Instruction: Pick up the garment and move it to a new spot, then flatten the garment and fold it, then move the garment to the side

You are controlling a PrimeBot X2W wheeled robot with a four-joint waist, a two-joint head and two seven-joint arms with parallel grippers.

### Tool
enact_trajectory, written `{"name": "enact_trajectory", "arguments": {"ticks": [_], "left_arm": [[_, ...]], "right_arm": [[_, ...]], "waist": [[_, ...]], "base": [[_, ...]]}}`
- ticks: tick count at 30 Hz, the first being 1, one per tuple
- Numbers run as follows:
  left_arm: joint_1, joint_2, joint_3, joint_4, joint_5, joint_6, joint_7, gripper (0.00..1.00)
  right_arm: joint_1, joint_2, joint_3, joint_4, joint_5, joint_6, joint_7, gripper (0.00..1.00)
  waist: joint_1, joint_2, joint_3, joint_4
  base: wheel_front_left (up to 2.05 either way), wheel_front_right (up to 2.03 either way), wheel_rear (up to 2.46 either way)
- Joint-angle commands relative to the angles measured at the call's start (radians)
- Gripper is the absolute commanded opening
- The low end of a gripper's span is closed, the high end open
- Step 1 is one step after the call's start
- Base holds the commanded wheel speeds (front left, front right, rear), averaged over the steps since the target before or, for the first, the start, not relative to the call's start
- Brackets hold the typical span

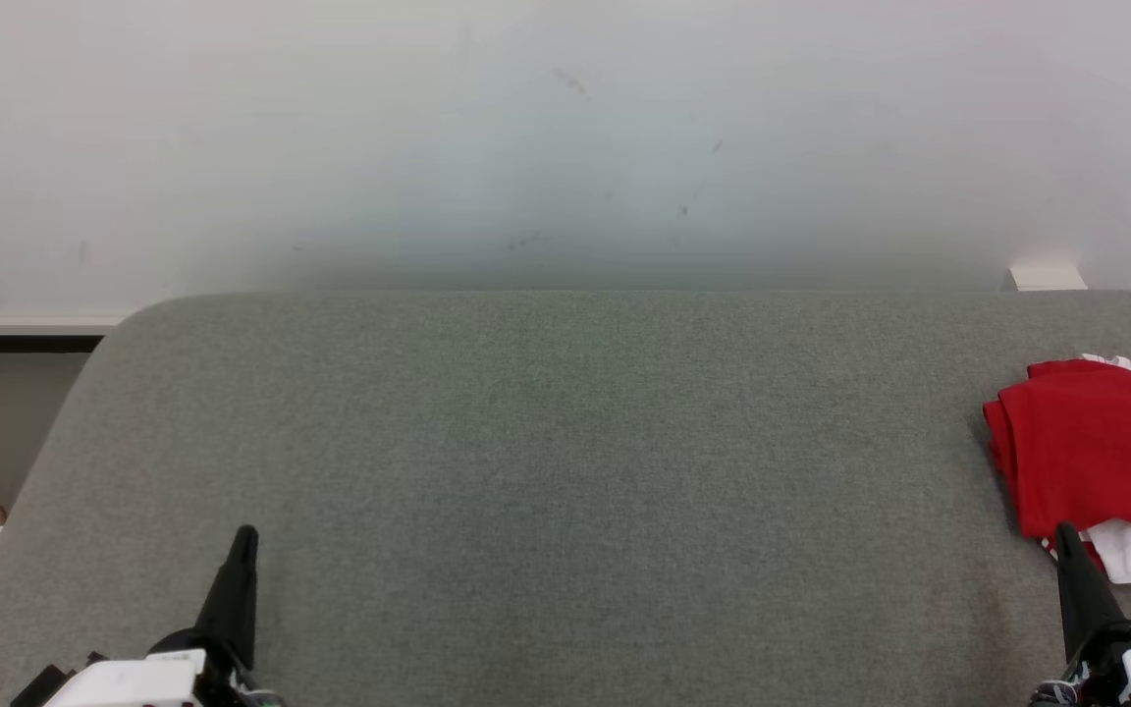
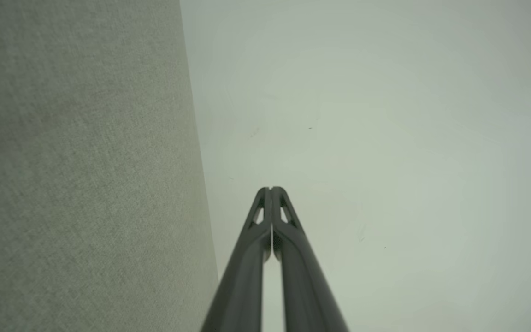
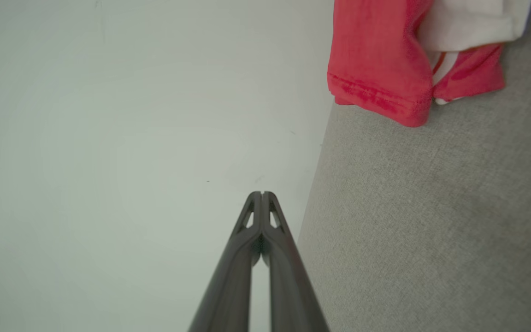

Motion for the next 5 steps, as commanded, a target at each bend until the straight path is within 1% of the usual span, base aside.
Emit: {"name": "enact_trajectory", "arguments": {"ticks": [1,5], "left_arm": [[-0.007,0.006,0.002,-0.003,-0.013,-0.007,0.004,0.00],[-0.007,0.006,0.002,-0.003,-0.013,-0.007,0.004,0.00]], "right_arm": [[-0.012,-0.001,-0.004,-0.004,0.002,0.000,0.003,0.00],[-0.012,-0.001,-0.004,-0.004,0.002,0.000,0.003,0.00]], "waist": [[0.0000,0.0000,0.000,0.000],[0.0000,0.0000,0.000,0.000]], "base": [[0.00,0.00,0.00],[0.00,0.00,0.00]]}}
